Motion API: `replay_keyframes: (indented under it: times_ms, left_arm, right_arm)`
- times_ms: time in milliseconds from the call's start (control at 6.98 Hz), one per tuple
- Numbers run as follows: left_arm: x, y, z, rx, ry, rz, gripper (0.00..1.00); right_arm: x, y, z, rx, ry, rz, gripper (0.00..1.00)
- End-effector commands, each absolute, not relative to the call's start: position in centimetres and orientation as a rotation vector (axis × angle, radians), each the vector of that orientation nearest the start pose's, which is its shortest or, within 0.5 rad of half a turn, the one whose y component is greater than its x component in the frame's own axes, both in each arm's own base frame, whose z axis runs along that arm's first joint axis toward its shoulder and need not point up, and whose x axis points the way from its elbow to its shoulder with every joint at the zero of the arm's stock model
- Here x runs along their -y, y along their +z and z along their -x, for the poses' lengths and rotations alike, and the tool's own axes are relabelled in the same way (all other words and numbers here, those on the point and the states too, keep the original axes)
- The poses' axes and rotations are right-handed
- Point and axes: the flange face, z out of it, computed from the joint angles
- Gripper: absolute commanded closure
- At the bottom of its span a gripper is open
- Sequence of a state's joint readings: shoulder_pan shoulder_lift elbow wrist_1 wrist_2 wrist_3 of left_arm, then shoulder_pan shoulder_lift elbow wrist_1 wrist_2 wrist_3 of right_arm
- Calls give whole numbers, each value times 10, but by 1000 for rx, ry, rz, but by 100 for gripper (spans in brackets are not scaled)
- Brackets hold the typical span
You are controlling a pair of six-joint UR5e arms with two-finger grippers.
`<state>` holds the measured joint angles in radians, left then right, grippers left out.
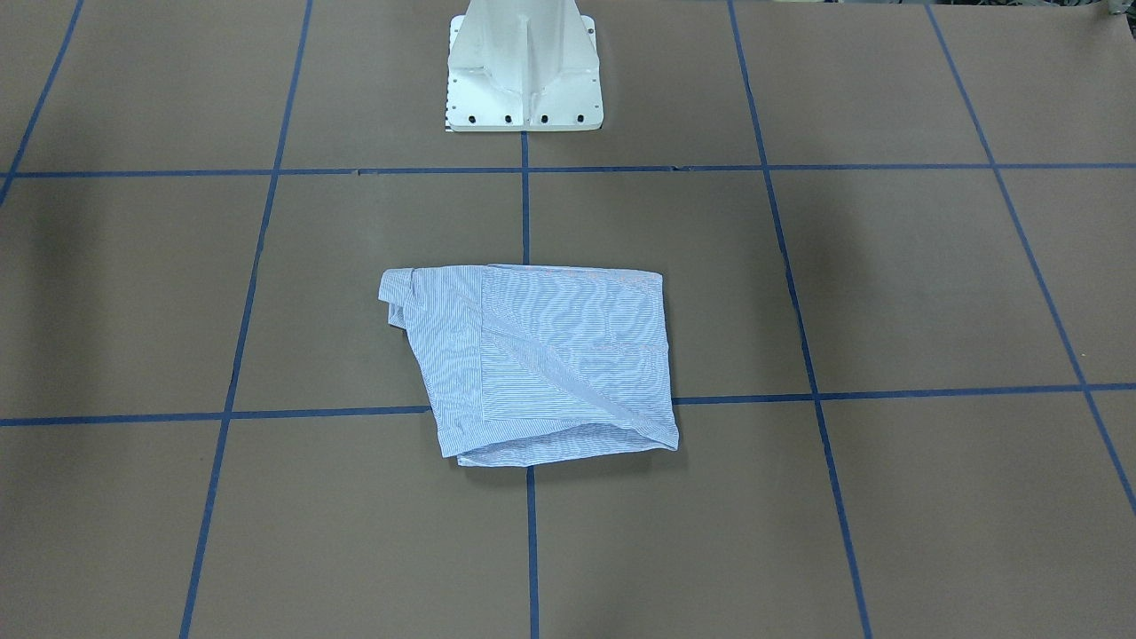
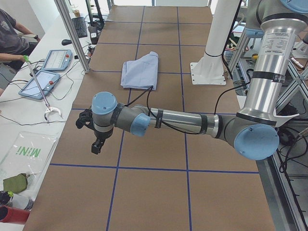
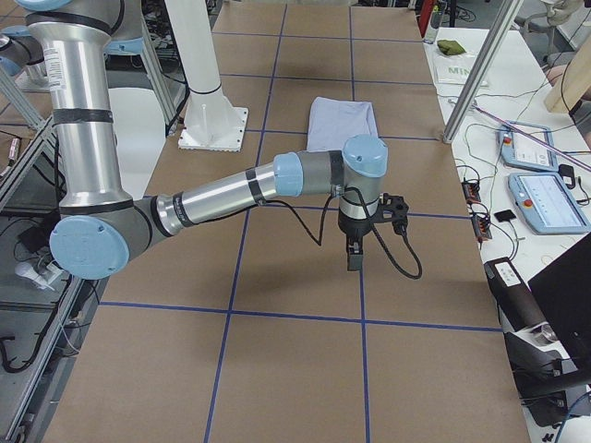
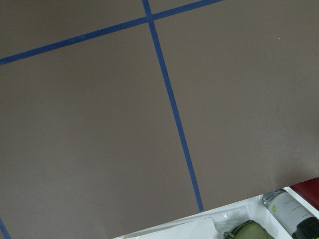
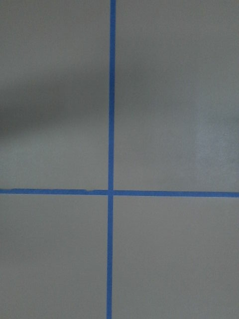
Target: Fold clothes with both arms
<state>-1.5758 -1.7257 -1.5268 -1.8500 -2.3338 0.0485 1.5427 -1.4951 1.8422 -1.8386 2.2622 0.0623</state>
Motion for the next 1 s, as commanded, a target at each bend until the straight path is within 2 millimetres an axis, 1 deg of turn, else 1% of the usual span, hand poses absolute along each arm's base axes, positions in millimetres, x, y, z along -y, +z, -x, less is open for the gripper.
replay_keyframes:
  times_ms: [0,143,286,430,573,859]
  left_arm:
    - [530,570,71,-734,195,-426,0]
    - [514,569,74,-733,182,-416,0]
    - [494,602,73,-741,160,-359,0]
    - [492,597,74,-741,160,-366,0]
    - [490,602,73,-745,158,-354,0]
    - [489,594,74,-720,164,-379,0]
  right_arm:
    - [507,556,-55,686,-9,-11,0]
    - [512,565,-55,687,-14,-35,0]
    - [510,565,-54,689,-20,-50,0]
    - [509,566,-52,698,-11,-42,0]
    - [506,572,-52,708,-12,-29,0]
    - [501,571,-53,698,-11,-34,0]
